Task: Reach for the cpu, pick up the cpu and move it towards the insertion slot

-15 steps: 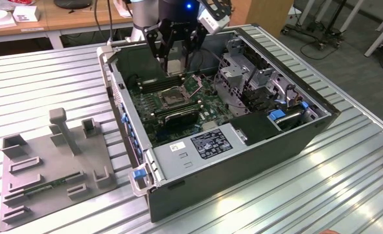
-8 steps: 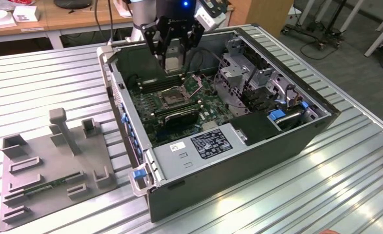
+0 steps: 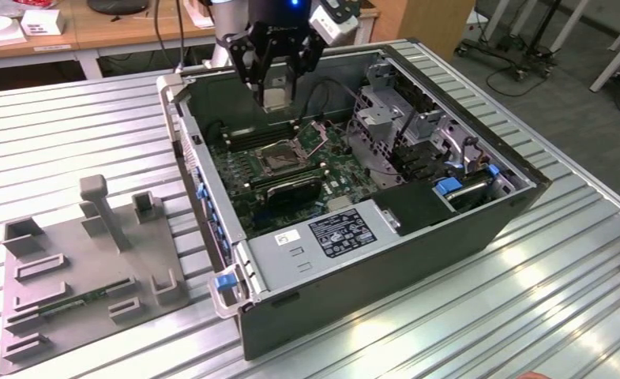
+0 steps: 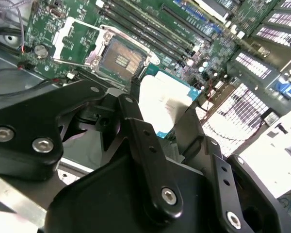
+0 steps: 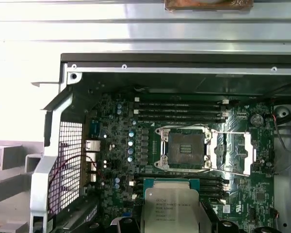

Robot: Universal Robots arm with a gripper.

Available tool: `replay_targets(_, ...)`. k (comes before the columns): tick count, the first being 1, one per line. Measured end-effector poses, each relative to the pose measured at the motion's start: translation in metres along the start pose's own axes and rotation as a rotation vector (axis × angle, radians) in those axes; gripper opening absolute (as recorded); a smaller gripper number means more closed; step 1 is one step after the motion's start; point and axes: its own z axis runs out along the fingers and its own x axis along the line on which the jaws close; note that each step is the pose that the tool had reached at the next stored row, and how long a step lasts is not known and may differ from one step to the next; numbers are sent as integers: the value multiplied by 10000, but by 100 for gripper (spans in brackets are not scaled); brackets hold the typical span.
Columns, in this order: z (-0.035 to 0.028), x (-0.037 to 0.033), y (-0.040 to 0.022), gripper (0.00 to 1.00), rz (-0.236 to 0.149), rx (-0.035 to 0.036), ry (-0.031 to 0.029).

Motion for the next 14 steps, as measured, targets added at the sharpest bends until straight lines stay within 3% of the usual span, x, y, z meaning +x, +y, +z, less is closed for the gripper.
replay_targets(6,8,-2,95,53,1,1,1)
replay_targets(14,10,-16,108,53,0,0,1)
